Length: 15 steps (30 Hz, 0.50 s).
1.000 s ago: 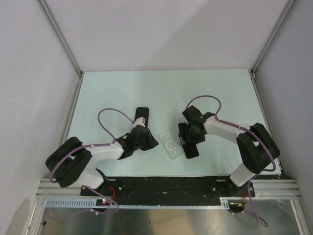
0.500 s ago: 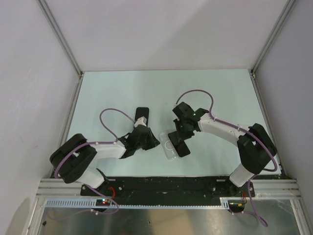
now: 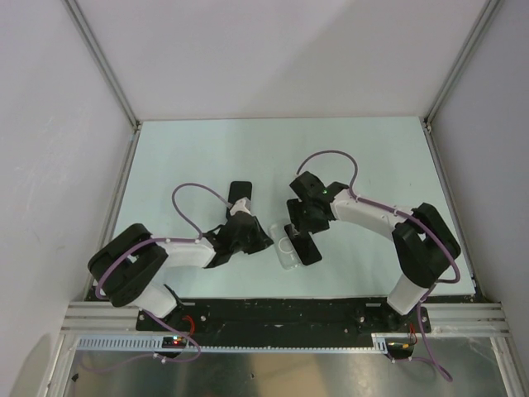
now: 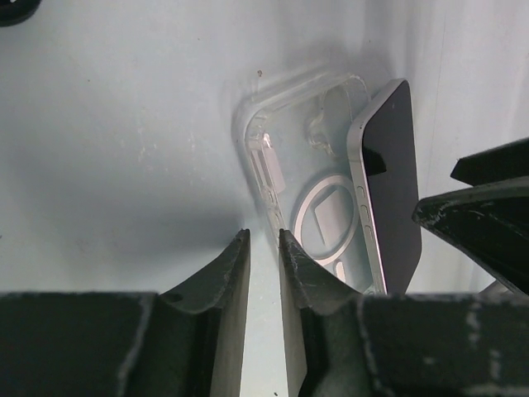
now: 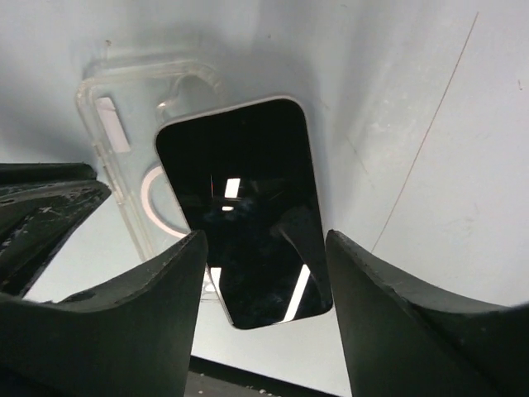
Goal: Put the phone into the phone case
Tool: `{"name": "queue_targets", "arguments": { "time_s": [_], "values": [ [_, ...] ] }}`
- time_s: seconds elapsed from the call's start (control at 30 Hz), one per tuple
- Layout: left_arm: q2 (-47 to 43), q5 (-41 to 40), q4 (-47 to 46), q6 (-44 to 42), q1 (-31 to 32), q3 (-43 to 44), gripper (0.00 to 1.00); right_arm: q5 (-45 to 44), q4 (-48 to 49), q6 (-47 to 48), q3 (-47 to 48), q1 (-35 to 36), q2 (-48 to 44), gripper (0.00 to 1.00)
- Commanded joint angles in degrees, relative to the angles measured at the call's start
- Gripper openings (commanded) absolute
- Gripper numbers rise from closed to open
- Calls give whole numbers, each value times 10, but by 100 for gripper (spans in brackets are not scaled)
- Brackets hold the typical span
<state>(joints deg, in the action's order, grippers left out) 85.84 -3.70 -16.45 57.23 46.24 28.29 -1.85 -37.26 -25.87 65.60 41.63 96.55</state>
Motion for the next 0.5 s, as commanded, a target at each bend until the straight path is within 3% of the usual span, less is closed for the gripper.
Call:
{"name": "queue_targets", "arguments": {
  "time_s": [0.0, 0.23, 0.47],
  "values": [
    [-3, 1, -6, 5, 9, 7, 25, 23, 61, 26, -37, -17, -26, 70],
    [3, 4, -8, 6, 17, 10, 24, 78, 127, 51, -88, -37, -29, 89],
    [5, 4, -9, 6, 19, 11, 23, 141, 186, 51, -130, -59, -41, 94]
  ]
}}
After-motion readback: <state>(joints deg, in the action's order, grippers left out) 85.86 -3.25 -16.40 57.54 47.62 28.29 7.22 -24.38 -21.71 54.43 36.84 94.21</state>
